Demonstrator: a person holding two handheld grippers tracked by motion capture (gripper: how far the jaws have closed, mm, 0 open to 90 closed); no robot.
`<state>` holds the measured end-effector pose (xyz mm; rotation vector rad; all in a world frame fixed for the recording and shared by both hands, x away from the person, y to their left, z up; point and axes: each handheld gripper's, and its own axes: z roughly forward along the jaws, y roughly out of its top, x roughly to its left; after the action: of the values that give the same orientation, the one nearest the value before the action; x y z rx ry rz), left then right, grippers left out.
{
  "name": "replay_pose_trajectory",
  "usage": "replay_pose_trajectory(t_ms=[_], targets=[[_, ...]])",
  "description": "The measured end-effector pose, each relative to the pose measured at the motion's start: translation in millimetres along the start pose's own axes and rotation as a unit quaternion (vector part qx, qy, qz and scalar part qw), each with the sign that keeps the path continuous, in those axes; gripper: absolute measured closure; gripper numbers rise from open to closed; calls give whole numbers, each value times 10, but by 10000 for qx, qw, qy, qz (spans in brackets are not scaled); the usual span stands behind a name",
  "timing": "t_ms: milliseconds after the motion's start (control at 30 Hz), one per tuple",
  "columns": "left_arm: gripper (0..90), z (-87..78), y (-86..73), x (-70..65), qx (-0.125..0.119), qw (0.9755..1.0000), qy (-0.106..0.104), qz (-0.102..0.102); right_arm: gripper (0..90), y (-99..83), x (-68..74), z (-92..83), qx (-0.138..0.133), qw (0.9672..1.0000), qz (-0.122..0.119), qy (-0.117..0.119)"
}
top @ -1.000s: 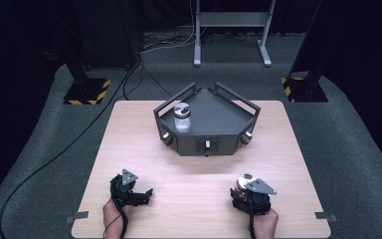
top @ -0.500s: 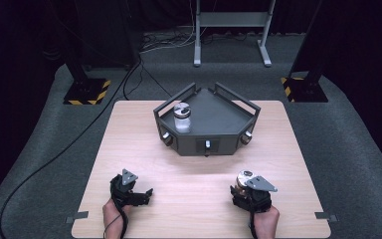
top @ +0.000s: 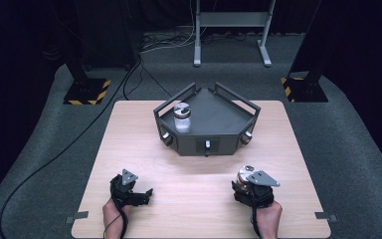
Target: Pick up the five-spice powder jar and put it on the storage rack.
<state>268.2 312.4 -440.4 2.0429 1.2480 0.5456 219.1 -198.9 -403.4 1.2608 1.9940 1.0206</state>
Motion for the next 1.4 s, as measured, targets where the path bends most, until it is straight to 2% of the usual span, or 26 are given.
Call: replay_pose_trajectory(t_ms=[1400], targets=[[12, 0, -1, 3, -3, 10000, -8, 15, 301, 462, -59, -14, -168, 9995, -279, 51]])
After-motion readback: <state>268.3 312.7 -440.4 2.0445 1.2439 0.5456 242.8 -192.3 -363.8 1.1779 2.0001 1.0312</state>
